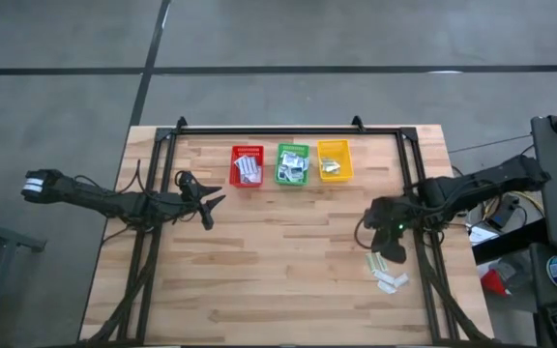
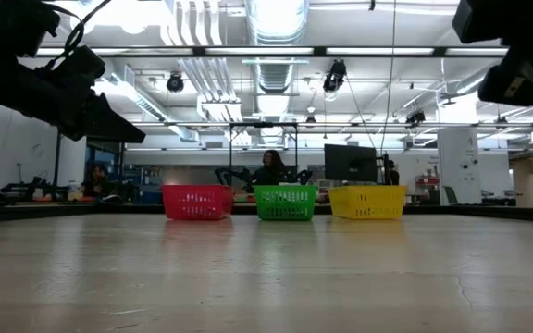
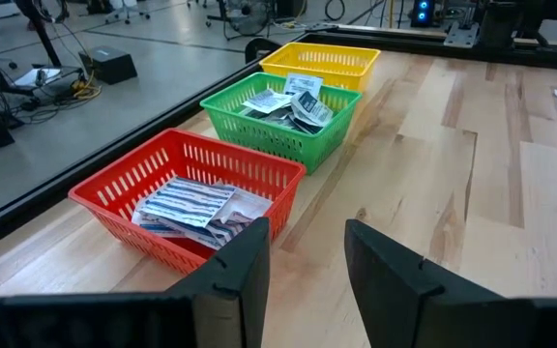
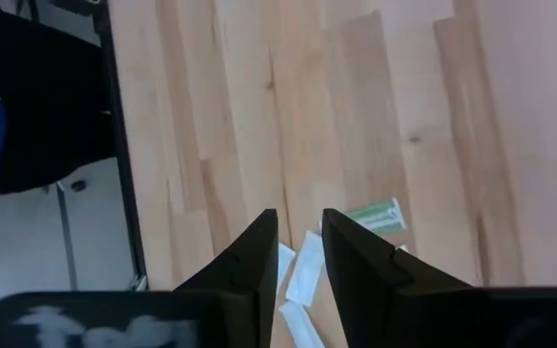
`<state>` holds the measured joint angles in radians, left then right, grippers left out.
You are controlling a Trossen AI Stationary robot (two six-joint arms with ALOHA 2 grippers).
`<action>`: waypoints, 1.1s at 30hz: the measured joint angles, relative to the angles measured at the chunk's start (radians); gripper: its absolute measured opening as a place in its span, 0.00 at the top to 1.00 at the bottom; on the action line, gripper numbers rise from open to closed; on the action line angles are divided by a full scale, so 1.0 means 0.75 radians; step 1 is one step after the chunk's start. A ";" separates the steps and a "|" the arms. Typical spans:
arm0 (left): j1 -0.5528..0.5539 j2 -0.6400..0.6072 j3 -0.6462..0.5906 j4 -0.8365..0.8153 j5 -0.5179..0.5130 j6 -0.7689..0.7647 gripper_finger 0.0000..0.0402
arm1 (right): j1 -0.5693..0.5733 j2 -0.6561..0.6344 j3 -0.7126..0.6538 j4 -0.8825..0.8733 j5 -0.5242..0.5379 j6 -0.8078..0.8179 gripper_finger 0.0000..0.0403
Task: Pick & Place First Aid Supplies
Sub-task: Put the green bandage into the yellow basket
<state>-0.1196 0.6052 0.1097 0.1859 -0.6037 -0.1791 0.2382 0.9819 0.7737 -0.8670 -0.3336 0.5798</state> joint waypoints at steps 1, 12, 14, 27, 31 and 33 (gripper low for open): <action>0.000 0.000 0.000 0.000 0.000 0.000 0.67 | 0.009 0.006 -0.013 0.026 0.001 0.001 0.80; 0.000 0.000 0.000 -0.001 0.000 -0.014 0.67 | 0.035 0.106 -0.117 0.104 0.001 0.009 0.77; 0.001 0.000 0.000 -0.001 0.000 -0.015 0.67 | 0.039 0.126 -0.139 0.140 0.000 0.000 0.76; 0.000 0.000 0.000 -0.009 0.000 -0.016 0.67 | 0.096 0.331 -0.204 0.232 -0.005 -0.016 0.76; 0.000 0.000 0.000 -0.012 0.000 -0.015 0.67 | 0.096 0.399 -0.204 0.254 -0.005 -0.020 0.78; 0.000 0.000 0.000 -0.012 0.000 -0.016 0.67 | 0.096 0.429 -0.204 0.268 0.001 -0.027 0.79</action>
<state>-0.1196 0.6052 0.1099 0.1768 -0.6035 -0.1909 0.3103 1.3036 0.6205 -0.6662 -0.3328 0.5597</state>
